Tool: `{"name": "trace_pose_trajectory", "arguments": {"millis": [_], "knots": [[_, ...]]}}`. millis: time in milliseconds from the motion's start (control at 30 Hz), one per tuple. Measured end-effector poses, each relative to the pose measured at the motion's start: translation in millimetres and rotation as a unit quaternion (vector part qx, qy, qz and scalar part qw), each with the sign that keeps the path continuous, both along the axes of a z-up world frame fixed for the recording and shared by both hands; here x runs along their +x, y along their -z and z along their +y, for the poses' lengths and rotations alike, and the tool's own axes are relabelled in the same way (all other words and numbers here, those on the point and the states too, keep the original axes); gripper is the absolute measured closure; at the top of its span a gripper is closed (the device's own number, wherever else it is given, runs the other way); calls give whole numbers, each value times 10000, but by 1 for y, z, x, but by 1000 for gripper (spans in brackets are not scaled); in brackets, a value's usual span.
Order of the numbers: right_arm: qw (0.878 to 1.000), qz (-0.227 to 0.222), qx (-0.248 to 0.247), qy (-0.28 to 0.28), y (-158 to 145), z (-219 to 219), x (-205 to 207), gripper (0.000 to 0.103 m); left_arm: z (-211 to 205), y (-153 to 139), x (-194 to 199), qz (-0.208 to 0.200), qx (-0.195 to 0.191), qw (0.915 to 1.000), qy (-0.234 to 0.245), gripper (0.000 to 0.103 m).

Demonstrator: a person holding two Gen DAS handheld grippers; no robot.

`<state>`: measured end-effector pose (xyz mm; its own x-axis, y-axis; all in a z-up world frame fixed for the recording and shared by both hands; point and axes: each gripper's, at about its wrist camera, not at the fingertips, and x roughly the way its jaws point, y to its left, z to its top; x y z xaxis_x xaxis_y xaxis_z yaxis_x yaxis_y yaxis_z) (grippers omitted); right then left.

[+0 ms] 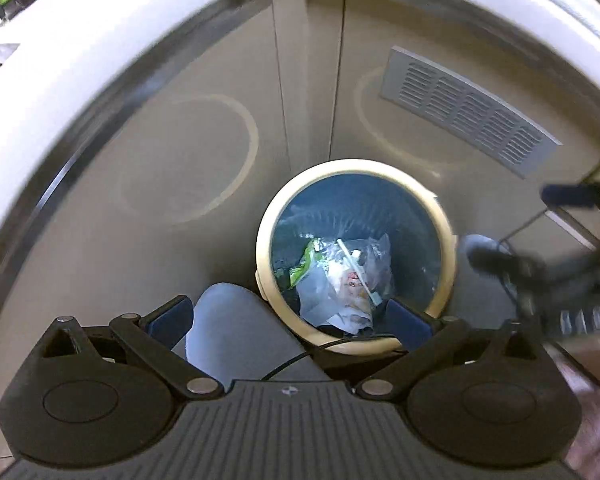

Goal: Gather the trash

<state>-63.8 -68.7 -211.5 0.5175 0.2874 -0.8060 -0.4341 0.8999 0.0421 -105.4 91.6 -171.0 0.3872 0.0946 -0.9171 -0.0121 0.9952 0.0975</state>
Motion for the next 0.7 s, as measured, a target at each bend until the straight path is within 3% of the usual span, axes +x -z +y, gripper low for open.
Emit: {"name": "trace_pose_trajectory", "arguments": {"millis": [100,267,400,700], "knots": [[9995,220,-215,24,16,4,4,0,-10,16,7,-168,397,9990,-104,0],[9972,558,-439,251,36,4,10,0,-6,39,17,193,173,9996,-147,0],[9967,450,-573,365,40,5,11,0,-2,52,21,450,177,9985,-253,0],[9967,265,-694,315,45,7,14,0,1,68,26,625,161,9973,-344,0]]}}
